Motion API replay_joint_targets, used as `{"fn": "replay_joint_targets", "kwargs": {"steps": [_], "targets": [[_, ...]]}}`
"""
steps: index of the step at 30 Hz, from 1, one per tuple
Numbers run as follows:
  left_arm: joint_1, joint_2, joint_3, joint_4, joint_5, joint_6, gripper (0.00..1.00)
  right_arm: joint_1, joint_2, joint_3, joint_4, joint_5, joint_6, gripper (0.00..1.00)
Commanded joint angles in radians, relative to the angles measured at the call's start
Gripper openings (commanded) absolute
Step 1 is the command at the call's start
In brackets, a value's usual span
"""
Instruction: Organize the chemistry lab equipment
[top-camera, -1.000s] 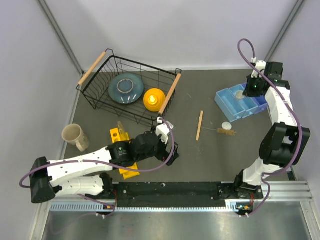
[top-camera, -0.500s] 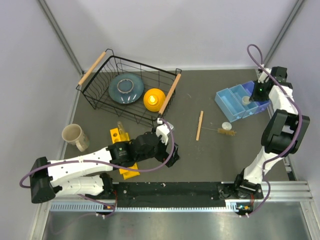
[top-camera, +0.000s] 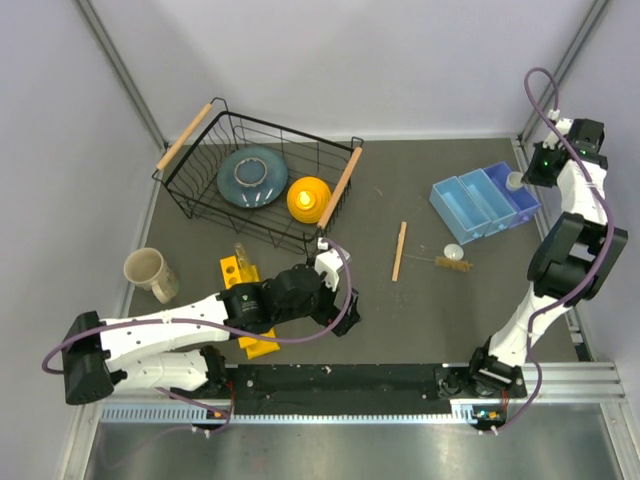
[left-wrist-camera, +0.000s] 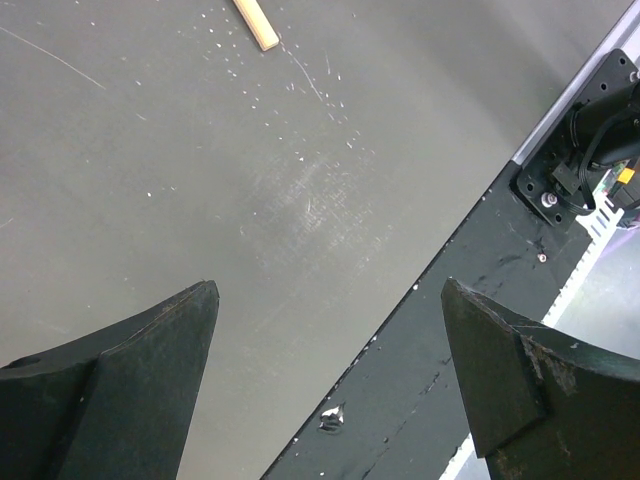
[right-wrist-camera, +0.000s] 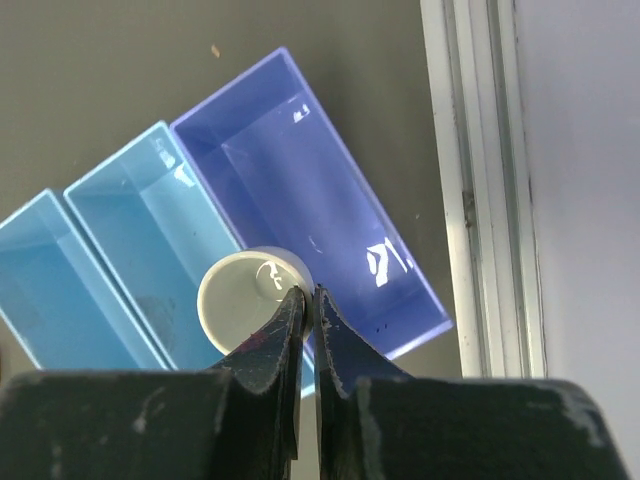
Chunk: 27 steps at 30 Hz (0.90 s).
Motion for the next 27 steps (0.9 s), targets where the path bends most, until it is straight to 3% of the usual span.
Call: {"fn": "replay_joint_targets", "kwargs": {"steps": [1,8,21,25,27], "targets": [[0.001,0.012,0.005,0.041,0.012,-0.010,0.99,-0.004,0.081,0.108,0.041,0.016,0.022,0.04],[0.001,0.018,0.019,0.017,0.010,-0.012,0.99,-0.004,0.190,0.163,0.035,0.026,0.023,0.06],[0.001,0.019,0.040,-0.009,0.018,-0.013,0.99,-0.001,0.244,0.130,0.029,0.002,-0.005,0.12],[0.001,-0.010,0.056,-0.028,0.044,-0.022,0.99,-0.001,0.235,0.128,0.012,-0.009,-0.028,0.28],[0.000,-0.033,0.048,-0.028,0.053,-0.029,0.99,-0.003,0.221,0.119,0.006,-0.010,-0.046,0.30]]}}
